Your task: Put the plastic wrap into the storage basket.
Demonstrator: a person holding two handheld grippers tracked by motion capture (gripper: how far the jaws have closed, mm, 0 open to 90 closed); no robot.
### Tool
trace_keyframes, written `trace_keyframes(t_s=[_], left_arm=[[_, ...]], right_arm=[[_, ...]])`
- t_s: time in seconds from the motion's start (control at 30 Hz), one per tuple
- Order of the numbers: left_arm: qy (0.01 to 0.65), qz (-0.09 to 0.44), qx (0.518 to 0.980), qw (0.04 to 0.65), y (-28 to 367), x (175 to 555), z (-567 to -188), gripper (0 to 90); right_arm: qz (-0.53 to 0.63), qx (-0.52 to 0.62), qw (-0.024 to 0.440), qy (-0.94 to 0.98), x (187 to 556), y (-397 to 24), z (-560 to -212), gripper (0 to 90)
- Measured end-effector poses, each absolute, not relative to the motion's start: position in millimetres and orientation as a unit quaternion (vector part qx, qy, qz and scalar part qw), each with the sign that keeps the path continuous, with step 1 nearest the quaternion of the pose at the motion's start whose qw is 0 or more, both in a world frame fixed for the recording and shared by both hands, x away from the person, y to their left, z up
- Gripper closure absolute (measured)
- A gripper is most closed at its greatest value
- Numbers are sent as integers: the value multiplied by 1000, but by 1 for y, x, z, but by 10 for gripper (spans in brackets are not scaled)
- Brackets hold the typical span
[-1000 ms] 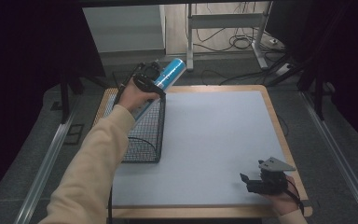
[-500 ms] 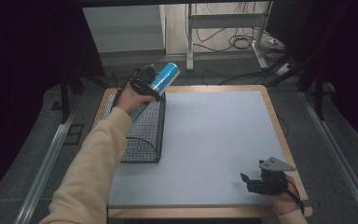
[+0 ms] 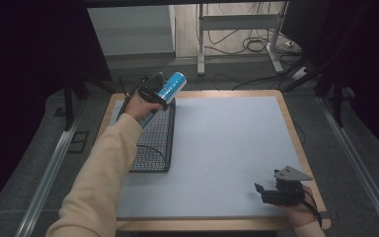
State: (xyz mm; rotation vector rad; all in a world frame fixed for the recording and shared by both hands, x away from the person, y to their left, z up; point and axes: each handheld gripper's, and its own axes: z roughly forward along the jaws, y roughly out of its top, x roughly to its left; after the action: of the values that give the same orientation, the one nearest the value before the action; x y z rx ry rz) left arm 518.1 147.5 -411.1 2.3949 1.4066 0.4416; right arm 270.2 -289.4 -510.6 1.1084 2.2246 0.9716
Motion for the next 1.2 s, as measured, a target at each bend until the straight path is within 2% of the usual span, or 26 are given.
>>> trace_keyframes(t_s=[0.4, 0.87, 1.2], left_arm=[[492, 162, 847, 118, 146, 523, -433, 316], [488, 186, 843, 128, 145, 521, -435, 303], [493, 179, 837, 157, 149, 516, -426, 176]], right_arm=[[353, 402, 236, 811, 270, -289, -511, 137], [351, 403, 236, 812, 270, -289, -512, 137], [350, 399, 232, 815, 270, -288, -512, 137]])
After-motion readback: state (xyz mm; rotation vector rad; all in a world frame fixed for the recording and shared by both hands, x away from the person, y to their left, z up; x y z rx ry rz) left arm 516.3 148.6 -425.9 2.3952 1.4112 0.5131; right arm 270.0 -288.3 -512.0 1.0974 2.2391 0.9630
